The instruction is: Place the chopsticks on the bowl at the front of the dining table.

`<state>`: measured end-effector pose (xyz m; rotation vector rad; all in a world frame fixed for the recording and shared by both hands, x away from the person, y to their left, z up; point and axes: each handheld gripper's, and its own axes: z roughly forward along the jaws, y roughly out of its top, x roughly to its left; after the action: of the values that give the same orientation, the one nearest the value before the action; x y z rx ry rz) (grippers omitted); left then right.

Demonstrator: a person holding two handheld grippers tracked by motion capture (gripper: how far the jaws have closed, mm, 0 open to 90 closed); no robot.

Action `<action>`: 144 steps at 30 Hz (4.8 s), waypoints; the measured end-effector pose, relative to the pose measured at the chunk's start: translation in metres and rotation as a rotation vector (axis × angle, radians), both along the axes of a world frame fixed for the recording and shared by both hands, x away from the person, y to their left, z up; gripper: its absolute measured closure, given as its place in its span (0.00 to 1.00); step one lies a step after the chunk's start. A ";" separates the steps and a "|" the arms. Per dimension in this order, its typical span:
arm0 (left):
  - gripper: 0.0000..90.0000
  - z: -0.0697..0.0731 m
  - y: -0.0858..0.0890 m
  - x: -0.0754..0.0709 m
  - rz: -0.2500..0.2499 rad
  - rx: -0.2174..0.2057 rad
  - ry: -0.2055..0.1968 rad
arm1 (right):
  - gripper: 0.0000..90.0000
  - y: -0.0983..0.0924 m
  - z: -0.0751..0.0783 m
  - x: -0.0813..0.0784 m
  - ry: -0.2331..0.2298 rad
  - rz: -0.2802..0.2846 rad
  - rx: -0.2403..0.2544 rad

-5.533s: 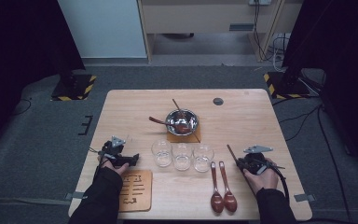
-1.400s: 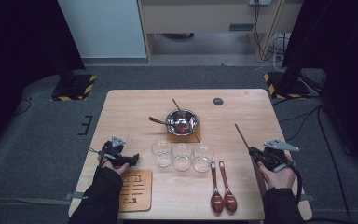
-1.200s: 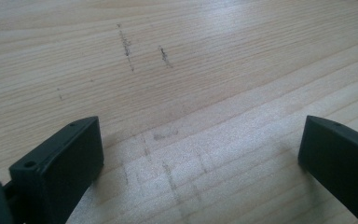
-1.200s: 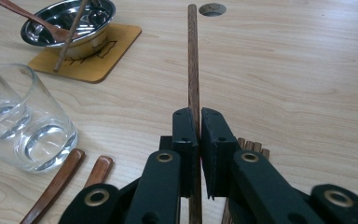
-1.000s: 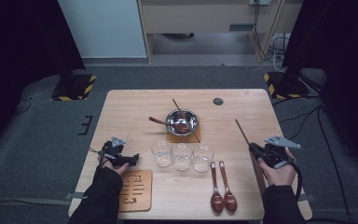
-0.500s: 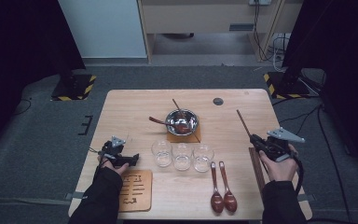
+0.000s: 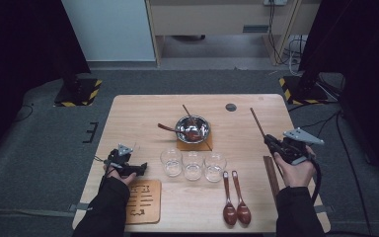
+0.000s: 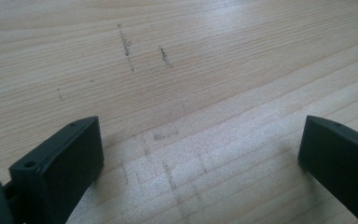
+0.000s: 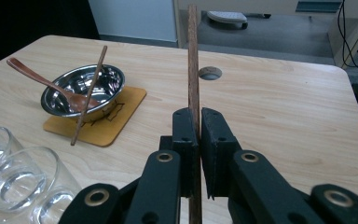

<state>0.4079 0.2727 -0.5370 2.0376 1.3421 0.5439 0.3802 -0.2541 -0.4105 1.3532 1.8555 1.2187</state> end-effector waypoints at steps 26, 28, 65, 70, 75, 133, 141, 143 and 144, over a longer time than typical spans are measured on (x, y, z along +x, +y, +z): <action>0.00 0.000 0.000 0.000 0.000 0.000 0.000 | 0.94 0.016 0.021 0.019 -0.050 0.018 0.001; 0.00 0.000 0.000 0.000 0.000 0.000 0.000 | 0.94 0.017 0.021 0.021 -0.049 0.019 0.000; 0.00 0.000 0.000 0.000 0.000 0.000 0.000 | 0.94 0.044 0.033 0.053 -0.070 0.045 0.012; 0.00 0.000 0.000 0.000 0.000 0.000 0.000 | 0.94 0.049 0.034 0.057 -0.069 0.053 0.007; 0.00 0.000 0.000 0.000 0.000 0.000 0.000 | 0.94 0.054 0.034 0.062 -0.068 0.059 0.009; 0.00 0.000 0.000 0.000 0.000 0.000 0.000 | 0.94 0.119 0.030 0.113 -0.046 0.134 -0.035; 0.00 0.000 0.000 0.000 0.000 0.000 0.000 | 0.94 0.132 0.025 0.119 -0.040 0.150 -0.044; 0.00 0.000 0.000 0.000 0.000 0.000 0.000 | 0.94 0.134 0.024 0.120 -0.039 0.150 -0.039; 0.00 0.000 0.000 0.000 0.000 0.000 0.000 | 0.94 0.135 0.023 0.121 -0.037 0.153 -0.040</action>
<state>0.4079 0.2727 -0.5369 2.0380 1.3420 0.5437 0.5009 -0.1189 -0.3871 1.1780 1.9766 1.2651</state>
